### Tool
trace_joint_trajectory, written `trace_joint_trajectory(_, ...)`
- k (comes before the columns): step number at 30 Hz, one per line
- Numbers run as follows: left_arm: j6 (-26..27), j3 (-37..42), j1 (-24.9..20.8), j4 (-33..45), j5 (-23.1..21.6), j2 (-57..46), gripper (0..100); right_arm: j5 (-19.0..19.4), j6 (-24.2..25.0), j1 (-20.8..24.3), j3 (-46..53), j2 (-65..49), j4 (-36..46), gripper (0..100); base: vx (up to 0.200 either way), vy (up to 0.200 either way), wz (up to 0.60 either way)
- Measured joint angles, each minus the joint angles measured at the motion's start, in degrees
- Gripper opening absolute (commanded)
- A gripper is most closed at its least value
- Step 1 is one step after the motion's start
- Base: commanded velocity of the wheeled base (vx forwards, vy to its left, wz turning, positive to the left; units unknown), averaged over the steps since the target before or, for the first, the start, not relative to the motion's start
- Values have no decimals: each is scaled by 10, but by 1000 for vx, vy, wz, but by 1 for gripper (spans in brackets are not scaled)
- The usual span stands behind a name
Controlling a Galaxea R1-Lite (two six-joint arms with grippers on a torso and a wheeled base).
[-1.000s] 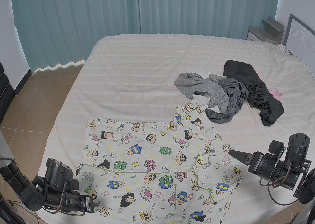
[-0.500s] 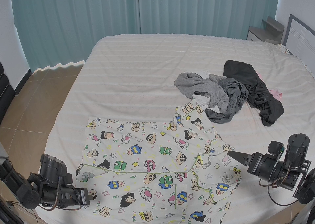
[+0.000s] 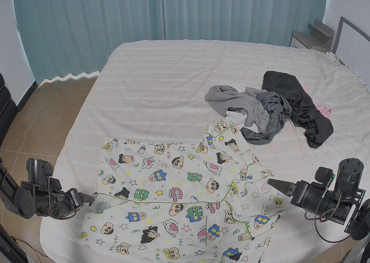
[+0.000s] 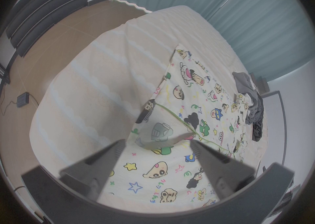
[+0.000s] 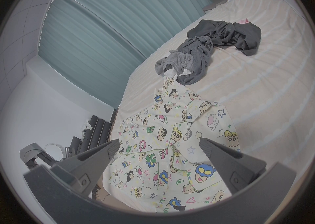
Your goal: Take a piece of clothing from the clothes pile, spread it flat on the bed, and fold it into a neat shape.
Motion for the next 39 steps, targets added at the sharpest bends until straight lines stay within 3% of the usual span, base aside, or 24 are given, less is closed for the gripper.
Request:
trace_joint_trajectory(6,2,-28,23,-3,-9,64,100,0,0,0,4,-2,0,100,0,0,0)
trace_joint_trajectory(18,15,-48,28,-5,-10,128,100,1,1,-1,6,-2,0,100,0,0,0)
trace_joint_trajectory(19,15,-47,28,-5,-10,131,0,1,1,-1,6,-2,-1,100,0,0,0)
trace_joint_trajectory(39,16,-3,6,-4,-10,90,0,1,3,-1,4,-2,-1,100,0,0,0)
